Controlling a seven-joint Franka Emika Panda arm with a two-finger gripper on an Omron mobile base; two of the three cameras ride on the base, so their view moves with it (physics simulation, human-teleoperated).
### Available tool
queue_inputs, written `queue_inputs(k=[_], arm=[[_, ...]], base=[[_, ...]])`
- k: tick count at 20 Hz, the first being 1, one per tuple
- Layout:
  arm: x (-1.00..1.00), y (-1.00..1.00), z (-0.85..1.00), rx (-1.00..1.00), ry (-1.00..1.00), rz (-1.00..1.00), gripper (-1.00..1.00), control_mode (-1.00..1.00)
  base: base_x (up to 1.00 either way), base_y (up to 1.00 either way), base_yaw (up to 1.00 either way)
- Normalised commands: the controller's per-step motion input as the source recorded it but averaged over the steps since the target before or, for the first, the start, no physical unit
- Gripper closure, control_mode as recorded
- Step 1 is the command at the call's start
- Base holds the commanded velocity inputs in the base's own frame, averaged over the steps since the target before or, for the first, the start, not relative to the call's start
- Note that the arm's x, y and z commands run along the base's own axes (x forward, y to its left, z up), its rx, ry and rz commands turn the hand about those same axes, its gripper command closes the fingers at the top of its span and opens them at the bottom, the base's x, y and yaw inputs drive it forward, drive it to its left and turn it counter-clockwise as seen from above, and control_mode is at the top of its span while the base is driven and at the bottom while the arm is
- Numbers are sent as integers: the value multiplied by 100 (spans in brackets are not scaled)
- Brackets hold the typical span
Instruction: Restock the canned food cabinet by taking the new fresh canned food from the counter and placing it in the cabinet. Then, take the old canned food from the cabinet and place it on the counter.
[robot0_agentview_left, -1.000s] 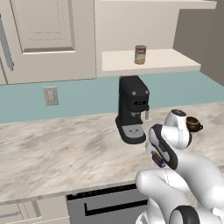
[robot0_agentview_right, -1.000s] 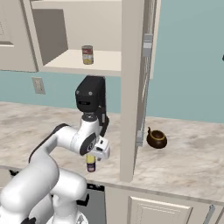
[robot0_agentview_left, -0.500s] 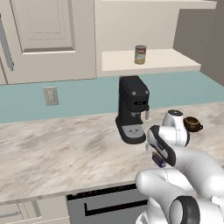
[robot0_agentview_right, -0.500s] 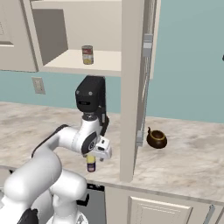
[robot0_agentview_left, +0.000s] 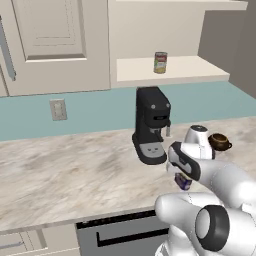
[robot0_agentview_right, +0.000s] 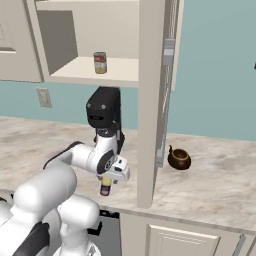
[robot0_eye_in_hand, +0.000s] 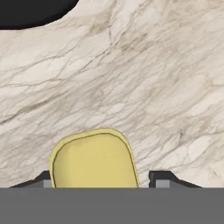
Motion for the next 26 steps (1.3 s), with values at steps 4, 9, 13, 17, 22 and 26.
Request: queue_inputs(k=[4,9,13,17,22,26], arm=[[-20,0,0,0,-1,1,100,-100],[-38,0,18,0,-18,0,100,-100],[-44,-3,84,0,-43,-2,100,-100],[-31,-14,100,1,-49,-9,100,-100],[-2,0,100,0,-40,-15,100,-100],[2,0,100,0,-27,-16,100,-100]], base=[[0,0,0],[0,0,0],[0,0,0],[0,0,0],[0,0,0],[0,0,0]])
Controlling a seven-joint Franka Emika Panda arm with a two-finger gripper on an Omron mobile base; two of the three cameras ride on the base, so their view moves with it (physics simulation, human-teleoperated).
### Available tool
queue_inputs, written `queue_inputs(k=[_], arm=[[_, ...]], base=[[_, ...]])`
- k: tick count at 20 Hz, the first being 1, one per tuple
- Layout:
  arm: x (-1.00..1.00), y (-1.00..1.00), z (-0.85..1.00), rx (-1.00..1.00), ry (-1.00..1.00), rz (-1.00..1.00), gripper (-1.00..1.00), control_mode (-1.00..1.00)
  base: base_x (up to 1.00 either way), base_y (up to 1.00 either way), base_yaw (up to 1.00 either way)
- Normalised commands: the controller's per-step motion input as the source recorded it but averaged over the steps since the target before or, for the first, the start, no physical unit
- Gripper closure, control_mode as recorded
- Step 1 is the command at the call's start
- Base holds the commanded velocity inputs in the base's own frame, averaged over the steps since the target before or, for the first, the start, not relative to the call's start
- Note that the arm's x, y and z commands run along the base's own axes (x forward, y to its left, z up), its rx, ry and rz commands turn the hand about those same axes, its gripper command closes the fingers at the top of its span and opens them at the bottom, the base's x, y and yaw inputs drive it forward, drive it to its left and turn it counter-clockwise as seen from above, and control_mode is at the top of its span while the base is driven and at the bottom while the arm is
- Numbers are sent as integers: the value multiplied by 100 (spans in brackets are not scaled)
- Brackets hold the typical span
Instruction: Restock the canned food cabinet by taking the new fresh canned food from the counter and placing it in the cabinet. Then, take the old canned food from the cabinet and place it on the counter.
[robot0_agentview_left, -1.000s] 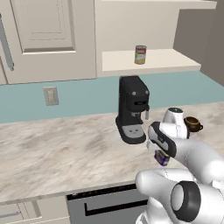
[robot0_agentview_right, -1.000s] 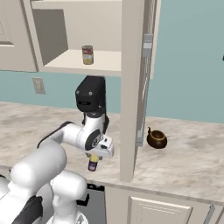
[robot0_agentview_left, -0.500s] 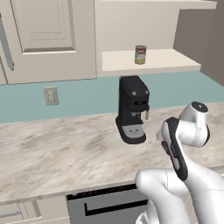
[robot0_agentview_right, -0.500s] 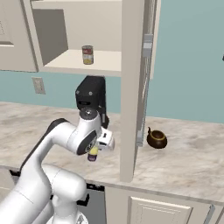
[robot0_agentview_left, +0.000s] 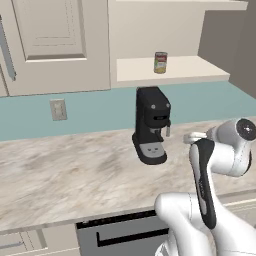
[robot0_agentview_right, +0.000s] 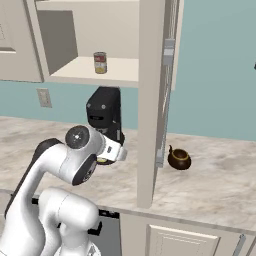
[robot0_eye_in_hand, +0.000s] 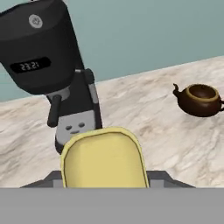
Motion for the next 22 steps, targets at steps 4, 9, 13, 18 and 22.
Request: queue_inputs(k=[4,9,13,18,22], arm=[[4,-1,100,0,-21,-11,100,-100],[12,0,100,-2,-12,-7,100,-100],[9,0,100,-8,-1,-2,100,-100],[6,-12,100,-7,9,0,100,-100],[23,-25,100,-1,19,0,100,-100]], base=[[0,0,0],[0,0,0],[0,0,0],[0,0,0],[0,0,0]])
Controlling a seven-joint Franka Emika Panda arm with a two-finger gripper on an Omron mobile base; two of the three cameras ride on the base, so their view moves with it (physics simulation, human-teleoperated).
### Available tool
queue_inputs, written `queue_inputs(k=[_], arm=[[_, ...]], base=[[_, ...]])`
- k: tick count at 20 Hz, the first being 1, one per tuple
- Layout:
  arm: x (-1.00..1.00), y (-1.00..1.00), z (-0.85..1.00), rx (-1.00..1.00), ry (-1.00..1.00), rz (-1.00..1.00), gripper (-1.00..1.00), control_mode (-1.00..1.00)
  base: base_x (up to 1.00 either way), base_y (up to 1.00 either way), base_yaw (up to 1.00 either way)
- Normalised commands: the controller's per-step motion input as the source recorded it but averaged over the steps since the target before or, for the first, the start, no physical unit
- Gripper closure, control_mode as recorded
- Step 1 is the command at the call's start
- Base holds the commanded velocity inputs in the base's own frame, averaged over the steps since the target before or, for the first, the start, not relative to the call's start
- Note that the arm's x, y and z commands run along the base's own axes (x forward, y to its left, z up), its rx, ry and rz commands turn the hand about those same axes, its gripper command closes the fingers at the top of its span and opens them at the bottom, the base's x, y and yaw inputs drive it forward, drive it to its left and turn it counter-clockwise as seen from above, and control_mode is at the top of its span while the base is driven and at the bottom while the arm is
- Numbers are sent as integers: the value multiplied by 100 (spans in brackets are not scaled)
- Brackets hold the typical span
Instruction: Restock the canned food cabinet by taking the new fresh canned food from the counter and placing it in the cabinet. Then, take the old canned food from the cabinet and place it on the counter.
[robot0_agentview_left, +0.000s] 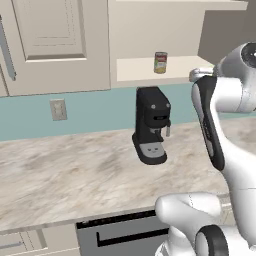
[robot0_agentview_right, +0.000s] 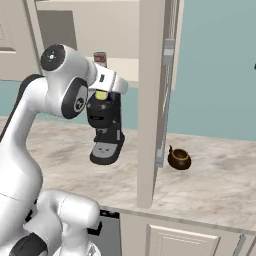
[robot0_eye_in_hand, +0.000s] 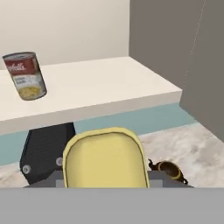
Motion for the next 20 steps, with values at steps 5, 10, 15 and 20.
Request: queue_inputs(k=[5,10,15,20], arm=[[12,2,44,0,8,1,100,-100],[57,0,3,0,-5,0,100,-100],[99,0,0,0,-4,0,100,-100],[94,0,-8,-1,0,0,100,-100]], base=[[0,0,0],[0,0,0],[0,0,0],[0,0,0]])
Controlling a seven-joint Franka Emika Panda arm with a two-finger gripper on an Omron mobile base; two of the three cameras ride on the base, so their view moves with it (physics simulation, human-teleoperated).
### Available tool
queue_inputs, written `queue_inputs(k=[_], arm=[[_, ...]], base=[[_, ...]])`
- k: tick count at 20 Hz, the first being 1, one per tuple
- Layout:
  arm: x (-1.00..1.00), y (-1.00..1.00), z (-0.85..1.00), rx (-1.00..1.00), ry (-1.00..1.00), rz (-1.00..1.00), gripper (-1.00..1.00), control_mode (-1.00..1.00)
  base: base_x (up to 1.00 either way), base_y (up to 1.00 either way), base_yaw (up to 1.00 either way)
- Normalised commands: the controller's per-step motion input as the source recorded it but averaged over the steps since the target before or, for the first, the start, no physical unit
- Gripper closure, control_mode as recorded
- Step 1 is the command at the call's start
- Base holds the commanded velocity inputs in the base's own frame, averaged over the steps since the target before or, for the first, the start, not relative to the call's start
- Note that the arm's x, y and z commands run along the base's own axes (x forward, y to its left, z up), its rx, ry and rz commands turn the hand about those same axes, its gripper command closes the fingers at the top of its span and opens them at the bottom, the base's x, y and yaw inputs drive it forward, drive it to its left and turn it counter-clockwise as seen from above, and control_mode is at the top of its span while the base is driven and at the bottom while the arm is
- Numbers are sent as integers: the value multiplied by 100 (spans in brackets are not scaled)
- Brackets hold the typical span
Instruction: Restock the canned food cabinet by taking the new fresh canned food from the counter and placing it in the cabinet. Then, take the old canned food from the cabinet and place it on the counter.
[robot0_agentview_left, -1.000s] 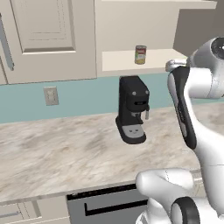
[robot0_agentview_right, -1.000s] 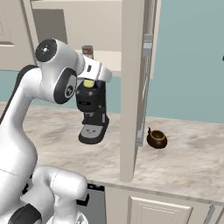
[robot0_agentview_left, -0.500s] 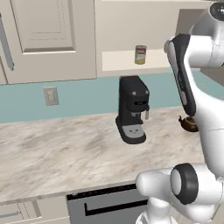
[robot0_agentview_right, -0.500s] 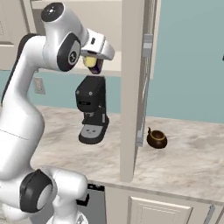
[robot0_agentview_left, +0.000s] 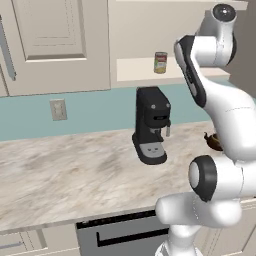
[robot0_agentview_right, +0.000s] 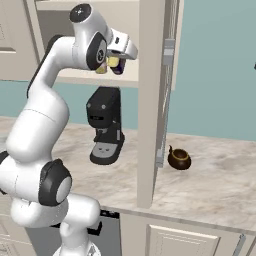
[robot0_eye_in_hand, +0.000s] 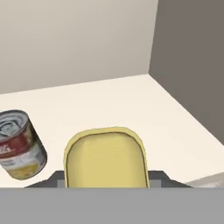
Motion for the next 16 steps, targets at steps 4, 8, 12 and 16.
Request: queue_inputs(k=[4,8,12,16], arm=[[64,-7,-33,-6,0,0,100,-100],[49,-11,-29,-4,0,0,100,-100],[21,-16,-18,-1,2,0,100,-100],[3,-1,-19,0,6,0,-100,-100]], base=[[0,0,0],[0,0,0],[0,0,0],[0,0,0]])
